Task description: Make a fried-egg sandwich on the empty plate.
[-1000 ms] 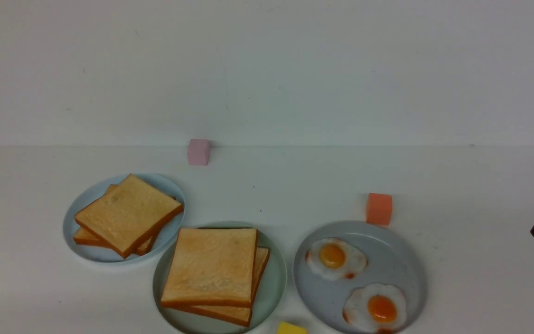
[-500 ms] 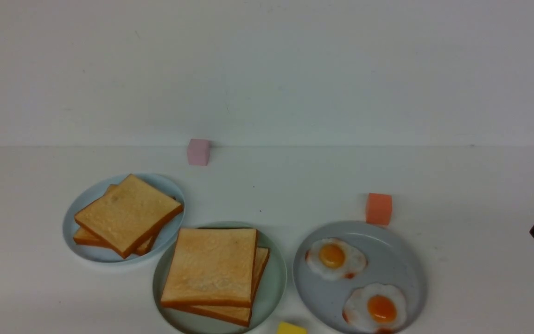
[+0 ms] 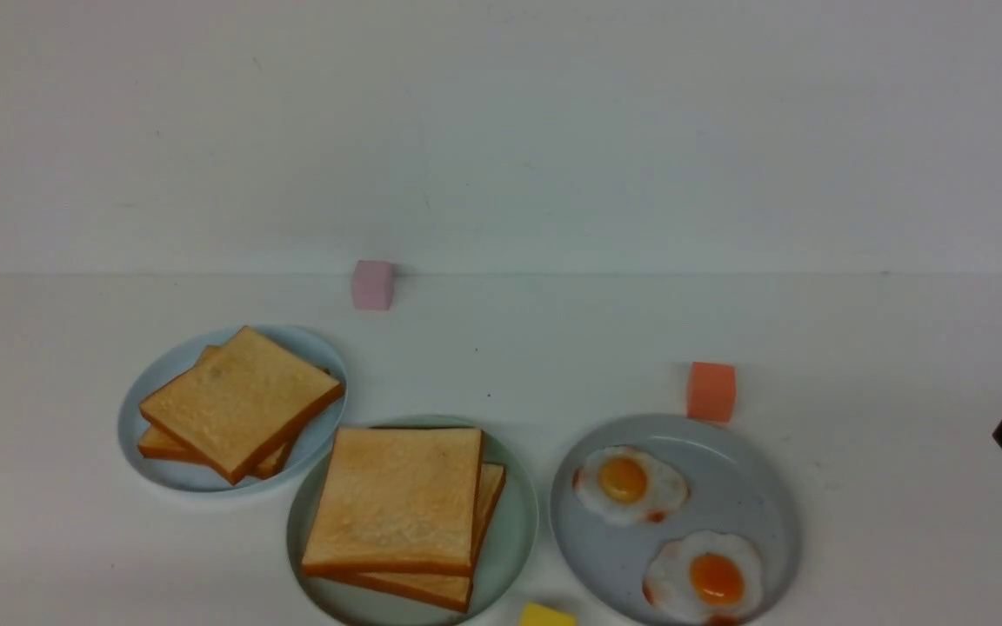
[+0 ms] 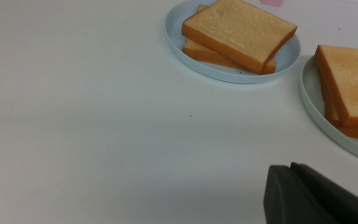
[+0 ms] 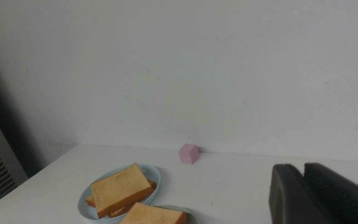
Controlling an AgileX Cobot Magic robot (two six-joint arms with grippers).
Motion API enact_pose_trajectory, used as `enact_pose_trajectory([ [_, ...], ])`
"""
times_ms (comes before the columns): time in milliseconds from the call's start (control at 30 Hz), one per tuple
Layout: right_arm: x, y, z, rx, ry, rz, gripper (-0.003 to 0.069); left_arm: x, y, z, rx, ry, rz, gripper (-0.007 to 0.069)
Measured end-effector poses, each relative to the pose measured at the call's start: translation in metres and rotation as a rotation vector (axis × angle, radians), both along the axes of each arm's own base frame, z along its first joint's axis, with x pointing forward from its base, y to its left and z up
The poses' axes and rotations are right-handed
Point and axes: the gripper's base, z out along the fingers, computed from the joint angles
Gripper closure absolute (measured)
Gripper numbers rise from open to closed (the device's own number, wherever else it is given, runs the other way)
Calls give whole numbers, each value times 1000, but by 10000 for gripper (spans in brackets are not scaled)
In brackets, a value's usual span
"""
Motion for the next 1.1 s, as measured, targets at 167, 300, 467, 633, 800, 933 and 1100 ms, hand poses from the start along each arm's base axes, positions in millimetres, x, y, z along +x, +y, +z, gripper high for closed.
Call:
enact_pose_trajectory([
  [167,0,0,0,0,0,0,550,0,0,0,0,0,0,596],
  [300,0,0,0,0,0,0,545,0,0,0,0,0,0,594],
  [467,0,0,0,0,0,0,538,0,0,0,0,0,0,594],
  [633,0,0,0,0,0,0,533,0,0,0,0,0,0,588],
  [800,0,0,0,0,0,0,529,0,0,0,0,0,0,587],
  [933,0,0,0,0,0,0,524,0,0,0,0,0,0,587],
  [1100,0,0,0,0,0,0,519,0,0,0,0,0,0,587],
])
